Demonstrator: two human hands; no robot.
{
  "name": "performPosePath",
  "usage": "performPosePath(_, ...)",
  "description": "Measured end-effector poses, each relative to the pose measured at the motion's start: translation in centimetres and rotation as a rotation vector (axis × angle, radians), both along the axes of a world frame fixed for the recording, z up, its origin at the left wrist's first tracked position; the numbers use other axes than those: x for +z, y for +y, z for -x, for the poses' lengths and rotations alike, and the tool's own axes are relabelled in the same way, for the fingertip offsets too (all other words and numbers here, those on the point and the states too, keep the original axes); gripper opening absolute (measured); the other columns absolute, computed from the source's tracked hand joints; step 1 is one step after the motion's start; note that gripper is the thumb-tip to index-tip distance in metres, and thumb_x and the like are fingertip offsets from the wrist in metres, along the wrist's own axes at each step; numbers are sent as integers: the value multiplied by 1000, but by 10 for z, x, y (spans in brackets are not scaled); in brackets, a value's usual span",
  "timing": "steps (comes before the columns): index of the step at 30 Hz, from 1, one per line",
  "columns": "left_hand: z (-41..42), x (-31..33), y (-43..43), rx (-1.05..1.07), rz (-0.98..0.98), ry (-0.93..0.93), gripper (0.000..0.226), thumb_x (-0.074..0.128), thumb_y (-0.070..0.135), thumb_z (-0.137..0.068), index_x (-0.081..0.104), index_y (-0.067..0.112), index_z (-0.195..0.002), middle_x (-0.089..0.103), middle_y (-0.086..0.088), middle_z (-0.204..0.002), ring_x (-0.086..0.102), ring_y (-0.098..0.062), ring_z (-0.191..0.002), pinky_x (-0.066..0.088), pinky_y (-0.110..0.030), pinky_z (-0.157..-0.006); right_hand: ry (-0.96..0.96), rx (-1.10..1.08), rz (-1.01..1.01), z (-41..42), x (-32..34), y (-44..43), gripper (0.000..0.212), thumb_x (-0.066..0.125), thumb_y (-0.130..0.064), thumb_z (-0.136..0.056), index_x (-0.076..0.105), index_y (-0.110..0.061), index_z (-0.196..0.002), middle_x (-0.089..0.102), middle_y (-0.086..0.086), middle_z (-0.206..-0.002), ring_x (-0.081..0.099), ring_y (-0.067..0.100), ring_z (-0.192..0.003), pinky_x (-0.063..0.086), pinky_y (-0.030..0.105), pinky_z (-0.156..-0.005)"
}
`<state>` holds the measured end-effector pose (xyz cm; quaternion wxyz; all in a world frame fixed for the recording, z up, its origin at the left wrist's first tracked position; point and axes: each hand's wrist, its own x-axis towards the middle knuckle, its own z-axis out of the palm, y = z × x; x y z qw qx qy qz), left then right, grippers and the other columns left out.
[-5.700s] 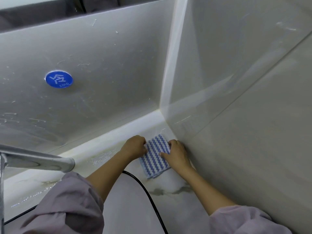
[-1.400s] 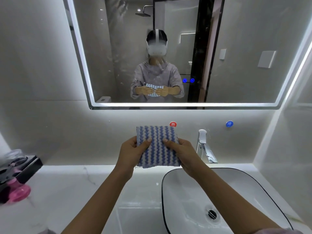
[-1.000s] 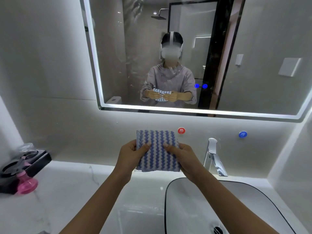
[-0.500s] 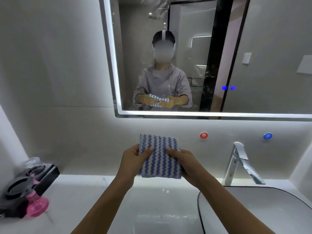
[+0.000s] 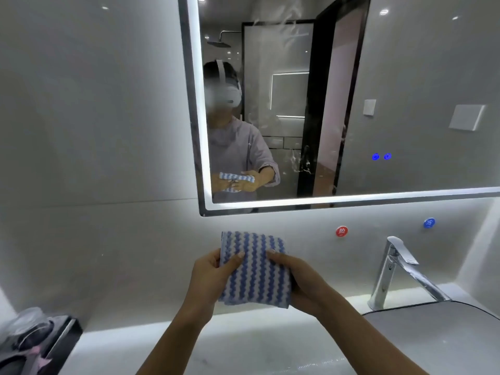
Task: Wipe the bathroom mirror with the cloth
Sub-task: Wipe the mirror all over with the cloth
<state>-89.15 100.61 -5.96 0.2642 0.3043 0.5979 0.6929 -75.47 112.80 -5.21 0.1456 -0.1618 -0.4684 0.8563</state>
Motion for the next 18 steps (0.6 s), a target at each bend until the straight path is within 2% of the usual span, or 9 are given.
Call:
performPosePath(4,4,-3,-1,18,28,10,17,68,24,-85,69,15,-99,76,0,-92,74,-21,-82,60,-31,-69,4,-3,48,8,9,-1,48,68,-33,-82,58,-3,-118,70,20,-108,69,33,-96,58,41,-75)
performPosePath(8,7,-4,-2,50,58,11,16,67,23,-87,68,14,-100,76,-1,-93,74,-19,-79,59,-27,-66,-22,6,96,14,12,-1,49,62,-34,-83,56,-2,-120,70,22,-107,69,35,-95,58,42,-73)
performPosePath(11,10,-2,2,51,113,45,20,67,24,-87,68,13,-103,75,-2,-96,73,-20,-81,59,-28,-69,-39,21,127,14,13,1,47,59,-32,-86,55,0,-120,70,23,-107,69,36,-95,58,43,-71)
performPosePath(16,17,10,13,34,124,78,7,65,27,-89,68,23,-93,76,10,-81,72,-8,-73,54,-16,-57,-10,-29,219,14,22,11,37,50,-28,-94,58,-1,-118,69,25,-107,69,39,-90,52,49,-79)
performPosePath(18,22,17,19,64,144,162,14,61,29,-92,69,20,-97,76,6,-88,72,-9,-78,57,-22,-66,2,-77,238,16,30,16,42,47,-29,-97,53,0,-127,65,27,-115,67,40,-96,51,49,-79)
